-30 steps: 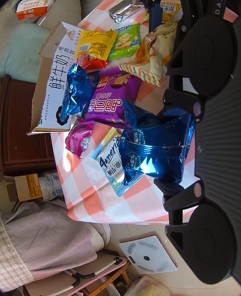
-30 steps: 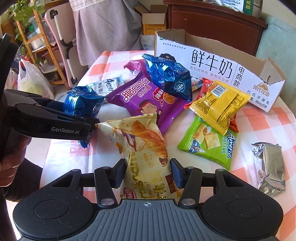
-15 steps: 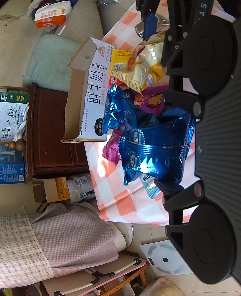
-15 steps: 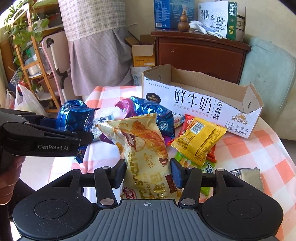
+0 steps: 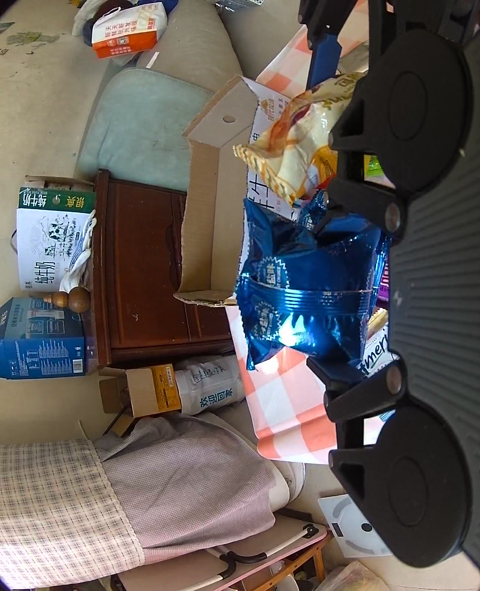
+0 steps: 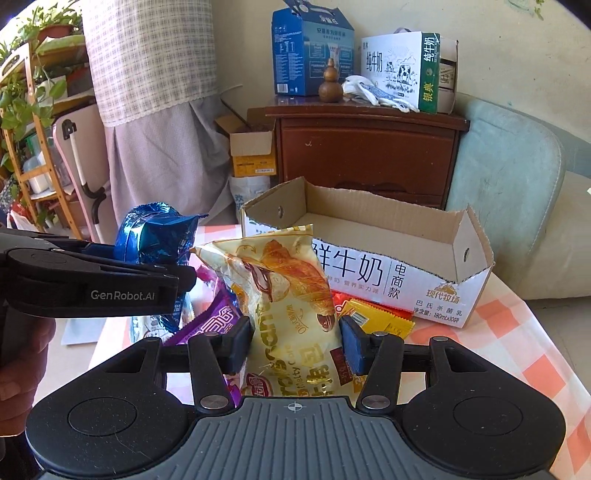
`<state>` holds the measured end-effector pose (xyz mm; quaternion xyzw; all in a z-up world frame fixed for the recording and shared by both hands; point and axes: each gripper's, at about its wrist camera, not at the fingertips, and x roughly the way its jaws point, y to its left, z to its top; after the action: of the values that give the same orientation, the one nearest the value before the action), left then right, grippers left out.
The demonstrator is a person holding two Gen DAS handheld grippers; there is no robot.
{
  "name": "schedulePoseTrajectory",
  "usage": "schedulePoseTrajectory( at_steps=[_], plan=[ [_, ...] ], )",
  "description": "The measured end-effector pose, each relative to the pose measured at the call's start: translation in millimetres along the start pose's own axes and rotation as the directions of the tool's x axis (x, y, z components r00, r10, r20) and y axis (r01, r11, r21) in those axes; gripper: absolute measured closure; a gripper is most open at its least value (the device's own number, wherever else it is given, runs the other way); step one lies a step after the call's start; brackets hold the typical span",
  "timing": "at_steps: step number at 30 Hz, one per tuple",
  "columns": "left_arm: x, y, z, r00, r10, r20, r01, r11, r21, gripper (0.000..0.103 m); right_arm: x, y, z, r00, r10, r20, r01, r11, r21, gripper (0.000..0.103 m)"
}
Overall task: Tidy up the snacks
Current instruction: 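Lift the blue foil bag with the left tool while the right tool carries the croissant bag to the box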
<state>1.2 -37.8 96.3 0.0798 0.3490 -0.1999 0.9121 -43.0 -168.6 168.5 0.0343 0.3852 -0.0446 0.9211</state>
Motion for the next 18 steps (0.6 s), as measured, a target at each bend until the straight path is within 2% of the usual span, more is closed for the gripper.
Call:
schedulePoseTrajectory(
  at_steps=[10, 18],
  plan=[
    [31.0, -4.5, 42.3, 0.999, -0.030, 0.037, 0.031, 0.999, -0.027, 0.039, 15.0, -28.4, 33.0, 0.997, -0.049, 0.062, 0.046, 0.997, 0.056, 0.053],
    [63.6, -8.7, 69.5, 0.998, -0.027, 0.048, 0.030, 0.998, -0.063, 0.039, 37.9, -65.6, 61.5, 0.992, -0.086, 0.088, 0.074, 0.989, 0.129, 0.053]
  ],
)
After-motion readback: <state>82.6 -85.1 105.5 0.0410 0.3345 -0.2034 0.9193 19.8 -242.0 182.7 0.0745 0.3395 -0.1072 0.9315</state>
